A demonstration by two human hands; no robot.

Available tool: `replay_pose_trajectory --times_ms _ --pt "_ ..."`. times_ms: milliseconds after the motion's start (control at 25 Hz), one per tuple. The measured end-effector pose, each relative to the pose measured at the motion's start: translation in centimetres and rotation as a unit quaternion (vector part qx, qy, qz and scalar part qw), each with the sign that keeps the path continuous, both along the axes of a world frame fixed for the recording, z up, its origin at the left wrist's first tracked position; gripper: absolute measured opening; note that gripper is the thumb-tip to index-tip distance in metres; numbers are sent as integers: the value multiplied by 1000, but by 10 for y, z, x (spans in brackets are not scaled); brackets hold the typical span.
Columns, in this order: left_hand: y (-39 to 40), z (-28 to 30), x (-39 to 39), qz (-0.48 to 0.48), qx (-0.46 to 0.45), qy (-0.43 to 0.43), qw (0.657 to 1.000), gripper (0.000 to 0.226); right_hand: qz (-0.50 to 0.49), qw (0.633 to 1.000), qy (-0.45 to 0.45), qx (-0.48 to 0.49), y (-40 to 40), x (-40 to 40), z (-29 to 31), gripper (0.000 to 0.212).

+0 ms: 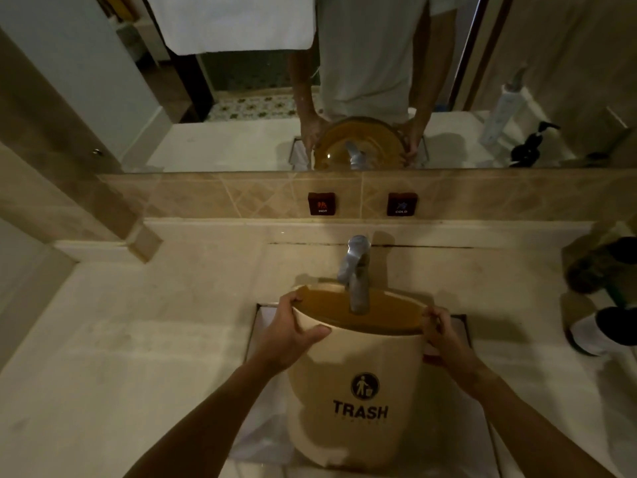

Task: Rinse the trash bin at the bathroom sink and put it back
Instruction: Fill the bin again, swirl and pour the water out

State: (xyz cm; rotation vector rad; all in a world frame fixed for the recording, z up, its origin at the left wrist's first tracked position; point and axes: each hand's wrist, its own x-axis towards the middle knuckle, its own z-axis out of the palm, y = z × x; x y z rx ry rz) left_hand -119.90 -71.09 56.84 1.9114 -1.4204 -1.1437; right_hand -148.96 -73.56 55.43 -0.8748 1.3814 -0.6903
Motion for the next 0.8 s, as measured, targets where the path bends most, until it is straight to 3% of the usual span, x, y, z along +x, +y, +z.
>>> replay_pose_trajectory --times_ms 120,160,280,320,440,480,560,640,800 --pt "-5 -12 9 -71 49 2 996 68 -60 995 30 -71 -1 4 3 52" --pt "-7 -15 18 -100 68 -9 993 72 -71 992 44 -97 -3 7 4 49" --pt "-23 1 49 -171 118 16 978 100 -85 986 72 -123 -6 16 4 7" --pt "-32 8 56 -157 106 22 982 103 -94 984 78 -127 -5 17 3 3" --pt "-64 38 41 6 -9 31 999 66 -111 979 93 -141 -3 24 5 3" --pt "-76 46 23 34 -7 59 998 55 -117 977 103 -143 -2 28 5 3" --pt "-91 59 -19 -17 42 86 995 50 -129 975 115 -137 -2 35 6 3" --pt "-98 62 -47 -86 75 61 992 52 -132 979 98 -122 -2 40 6 2" --pt "-108 54 -56 -64 130 74 987 53 -137 983 75 -95 -2 39 4 6"
